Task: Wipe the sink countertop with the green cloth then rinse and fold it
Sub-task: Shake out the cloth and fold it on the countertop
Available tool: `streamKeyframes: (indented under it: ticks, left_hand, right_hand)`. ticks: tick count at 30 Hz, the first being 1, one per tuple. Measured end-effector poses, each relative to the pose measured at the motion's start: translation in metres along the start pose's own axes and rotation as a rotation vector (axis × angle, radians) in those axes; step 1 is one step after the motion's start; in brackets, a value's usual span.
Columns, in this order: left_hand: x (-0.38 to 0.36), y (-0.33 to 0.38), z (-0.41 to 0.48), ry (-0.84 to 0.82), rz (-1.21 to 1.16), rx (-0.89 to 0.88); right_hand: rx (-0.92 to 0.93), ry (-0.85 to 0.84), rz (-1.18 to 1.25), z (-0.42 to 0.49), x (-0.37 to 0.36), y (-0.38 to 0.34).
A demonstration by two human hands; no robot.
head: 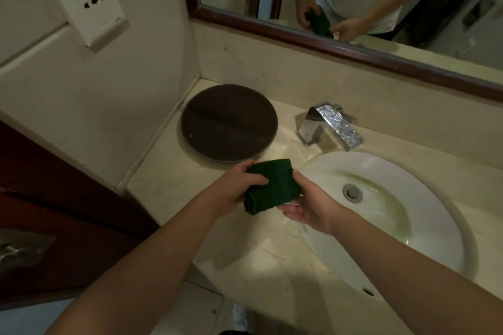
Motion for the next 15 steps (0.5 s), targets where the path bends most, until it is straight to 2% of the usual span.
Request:
streamKeyframes:
  ticks: [3, 6, 8, 11, 15]
  left_hand:
    - [-0.001, 0.015, 0.004, 0.004, -0.032, -0.032]
    - [0.006, 0.034, 0.013, 0.049, -0.085, -0.065]
    - [0.018, 0.047, 0.020, 0.116, -0.046, -0.090]
    - [0.043, 0.069, 0.032, 0.281, 0.149, -0.129]
    - [0.066, 0.085, 0.047, 0.442, 0.326, -0.190]
  right_hand:
    - [0.018, -0.125, 0.129, 0.005, -0.007, -0.020]
    - [0.100, -0.037, 0.211, 0.015, -0.009, -0.054]
    - [0.175, 0.080, 0.136, 0.023, -0.007, -0.082]
    - [0.263, 0.268, -0.086, 0.036, -0.004, -0.115]
    - [0.334, 0.346, -0.255, 0.057, -0.011, -0.142]
Point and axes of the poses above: each hand's wrist, its own z-axis towards the middle knuckle, its own x-axis out of the back of the hand, y = z × x, the point moved 5 cm from there along z, towards the middle knuckle, and after that the axes turned 13 degrees about -z, right-handed, at the moved point
